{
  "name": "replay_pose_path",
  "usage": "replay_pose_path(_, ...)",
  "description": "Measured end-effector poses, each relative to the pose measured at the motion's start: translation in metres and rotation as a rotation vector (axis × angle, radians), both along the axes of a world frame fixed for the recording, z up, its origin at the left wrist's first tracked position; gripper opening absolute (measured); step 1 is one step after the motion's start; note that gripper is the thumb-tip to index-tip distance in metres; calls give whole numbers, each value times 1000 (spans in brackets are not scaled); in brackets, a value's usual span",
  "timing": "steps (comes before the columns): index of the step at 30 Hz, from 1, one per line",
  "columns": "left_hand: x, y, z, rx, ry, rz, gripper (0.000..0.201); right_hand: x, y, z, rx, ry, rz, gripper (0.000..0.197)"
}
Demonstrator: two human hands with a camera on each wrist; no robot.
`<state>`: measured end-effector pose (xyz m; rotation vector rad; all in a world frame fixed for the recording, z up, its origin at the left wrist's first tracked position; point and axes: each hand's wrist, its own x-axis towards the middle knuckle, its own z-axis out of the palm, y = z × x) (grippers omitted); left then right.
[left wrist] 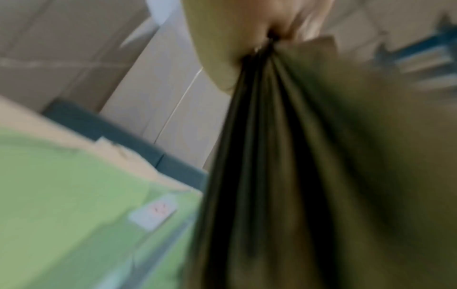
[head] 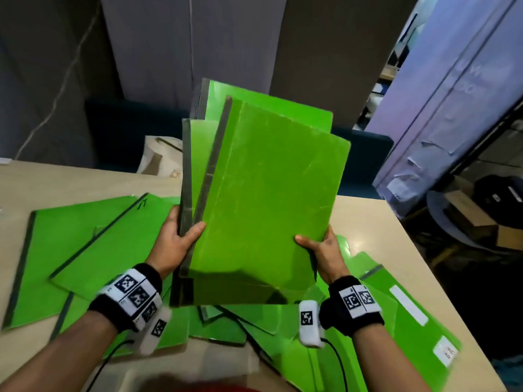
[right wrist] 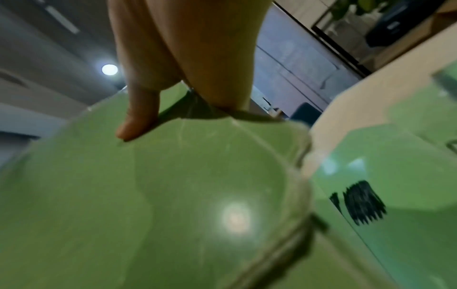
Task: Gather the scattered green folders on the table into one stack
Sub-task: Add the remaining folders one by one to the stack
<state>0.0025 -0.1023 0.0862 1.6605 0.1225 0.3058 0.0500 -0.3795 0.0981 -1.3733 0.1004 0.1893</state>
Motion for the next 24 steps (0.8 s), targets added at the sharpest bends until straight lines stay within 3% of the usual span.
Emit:
replay_pose_path(2,1,0,12,7,-50,-41,44,1,3,3,-28,-85,9,63)
replay_pose_path(5,1,-6,29,32,-123,55,70,2,13,8,-128,-145,95,58)
replay_pose_path(8,-1,-5,33,76,-219,253,65,-1,20,3,-142,-164,121,47)
replay_pose_path(13,-12,-2,26,99,-301,320,60,-5,31,-5,-72,-108,149,81)
replay_pose_path(14,-13,-3,28,99,-323,323,58,-7,31,-1,-56,-115,138,78)
replay_pose_path(17,-12,0,42,97,-411,346,53,-5,30,14,-69,-187,99,35)
replay_pose_path(18,-11,-1,48,96,-445,344,52,-3,27,19,-80,-222,83,30)
replay_pose_path(21,-6,-4,56,79,-486,290,51,7,20,19,-88,-278,49,33)
replay_pose_path(24,-3,-2,13,74,-313,281,65,9,20,-13,-200,-212,177,42)
